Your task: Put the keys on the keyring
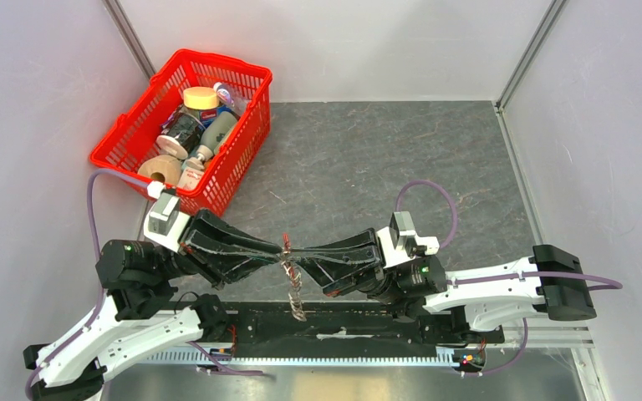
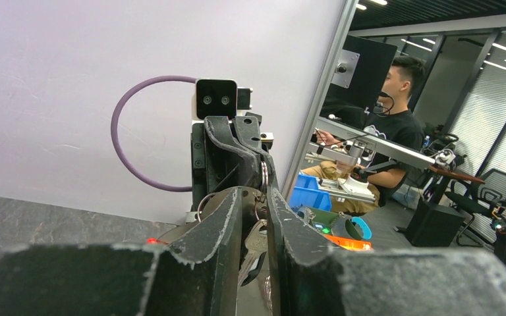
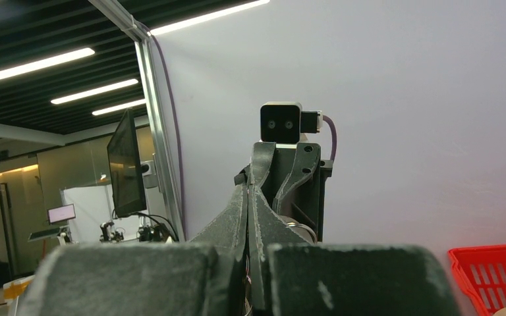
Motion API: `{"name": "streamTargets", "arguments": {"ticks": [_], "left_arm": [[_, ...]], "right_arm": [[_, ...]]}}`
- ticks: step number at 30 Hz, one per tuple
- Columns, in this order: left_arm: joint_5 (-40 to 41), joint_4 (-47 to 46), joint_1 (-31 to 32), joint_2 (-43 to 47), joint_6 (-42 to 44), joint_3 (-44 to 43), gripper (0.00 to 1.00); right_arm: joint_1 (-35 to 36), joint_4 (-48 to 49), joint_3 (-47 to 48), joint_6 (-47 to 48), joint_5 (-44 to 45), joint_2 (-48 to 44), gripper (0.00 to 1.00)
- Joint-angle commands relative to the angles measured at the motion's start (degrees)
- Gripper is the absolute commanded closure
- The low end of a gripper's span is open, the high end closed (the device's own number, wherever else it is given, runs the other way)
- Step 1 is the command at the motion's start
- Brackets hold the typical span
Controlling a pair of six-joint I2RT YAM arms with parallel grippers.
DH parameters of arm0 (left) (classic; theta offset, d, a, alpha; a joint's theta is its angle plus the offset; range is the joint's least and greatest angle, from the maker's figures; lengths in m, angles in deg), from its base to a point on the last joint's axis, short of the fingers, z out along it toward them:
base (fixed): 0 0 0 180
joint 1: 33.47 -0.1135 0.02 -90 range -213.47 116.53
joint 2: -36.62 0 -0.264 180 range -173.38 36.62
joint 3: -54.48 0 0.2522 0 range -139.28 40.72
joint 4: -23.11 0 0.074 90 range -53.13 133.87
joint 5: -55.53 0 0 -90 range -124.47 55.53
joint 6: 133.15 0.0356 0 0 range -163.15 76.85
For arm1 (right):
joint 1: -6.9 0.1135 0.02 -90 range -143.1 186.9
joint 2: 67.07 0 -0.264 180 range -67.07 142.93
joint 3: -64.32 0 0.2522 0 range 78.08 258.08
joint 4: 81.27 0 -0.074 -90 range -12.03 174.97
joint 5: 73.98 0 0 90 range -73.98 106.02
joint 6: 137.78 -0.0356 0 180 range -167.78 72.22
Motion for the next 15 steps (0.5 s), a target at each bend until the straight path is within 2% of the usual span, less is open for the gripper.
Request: {"name": "streamTargets", "arguments": {"ticks": [1, 15], "left_arm": [[0.41, -2.26, -0.27, -0.55, 1.21, -0.38, 0.74], [-0.25, -3.38, -0.31, -0.72, 0.32, -0.05, 0.69]], "right_arm": [[0.25, 2.37, 0.65, -0.12, -0.16, -0.68, 1.00], [0.26, 2.31, 1.32, 1.32, 2.07, 0.66, 1.00]]}}
